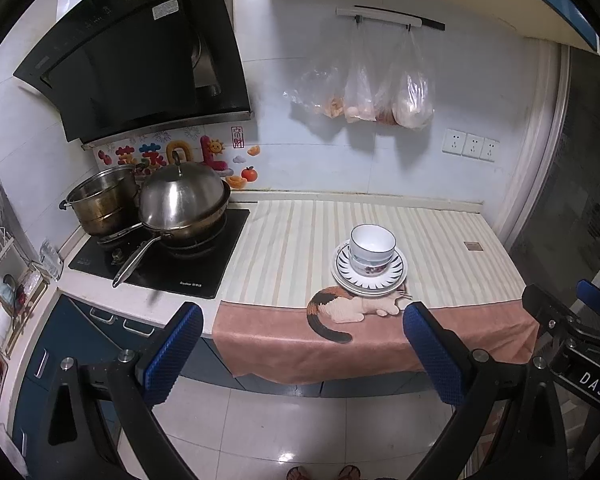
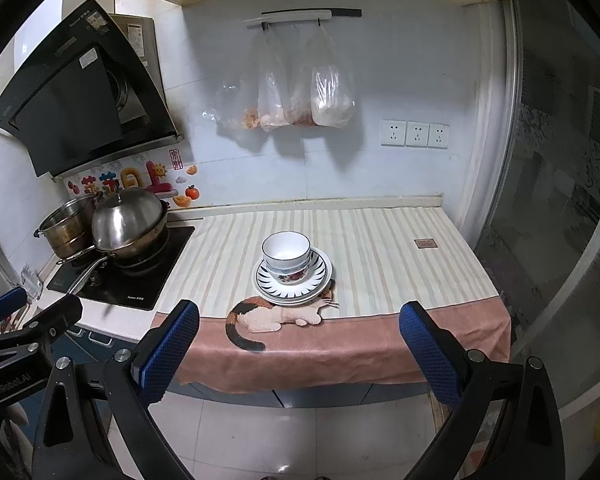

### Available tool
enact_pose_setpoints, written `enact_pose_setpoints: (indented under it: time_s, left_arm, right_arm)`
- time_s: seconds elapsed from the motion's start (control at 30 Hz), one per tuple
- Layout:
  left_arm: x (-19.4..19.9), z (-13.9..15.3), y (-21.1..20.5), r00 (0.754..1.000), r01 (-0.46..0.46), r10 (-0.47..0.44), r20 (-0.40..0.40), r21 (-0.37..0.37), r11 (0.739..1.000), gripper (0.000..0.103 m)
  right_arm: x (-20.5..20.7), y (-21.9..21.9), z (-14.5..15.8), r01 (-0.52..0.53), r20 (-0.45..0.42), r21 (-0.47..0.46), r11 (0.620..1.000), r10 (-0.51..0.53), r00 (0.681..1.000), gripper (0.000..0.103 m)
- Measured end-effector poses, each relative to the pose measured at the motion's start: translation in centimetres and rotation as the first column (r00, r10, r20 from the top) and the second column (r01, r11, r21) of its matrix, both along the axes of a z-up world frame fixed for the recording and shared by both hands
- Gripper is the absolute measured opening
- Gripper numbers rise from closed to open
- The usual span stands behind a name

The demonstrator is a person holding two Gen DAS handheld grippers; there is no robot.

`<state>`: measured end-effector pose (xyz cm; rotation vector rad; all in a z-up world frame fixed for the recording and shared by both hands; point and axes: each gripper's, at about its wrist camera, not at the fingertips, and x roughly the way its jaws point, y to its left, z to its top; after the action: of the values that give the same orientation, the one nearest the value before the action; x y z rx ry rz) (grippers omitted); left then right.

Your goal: Organize plates and bowls

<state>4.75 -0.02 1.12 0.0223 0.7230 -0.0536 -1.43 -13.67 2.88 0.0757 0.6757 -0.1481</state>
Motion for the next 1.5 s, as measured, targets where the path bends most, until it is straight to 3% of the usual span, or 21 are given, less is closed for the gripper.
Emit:
enact_pose_setpoints:
  time_s: [0.87,1.5]
  left_arm:
    - [2.2,-0.3,-0.2,1.0,0.027,-0.027,-0.001,0.004,1.0,0.103]
    - [1.5,-0.8,-0.4,1.0,0.021,-0.021,0.0,0.009,1.0,0.103]
  right_arm:
    - [0.5,0.1,-0.2,0.003,-0.001,0.0,1.0,-0.003,1.0,0.102]
    - [0.8,0.0,-0.5,0.001,-0.002,0.002,1.0,-0.001,1.0,0.102]
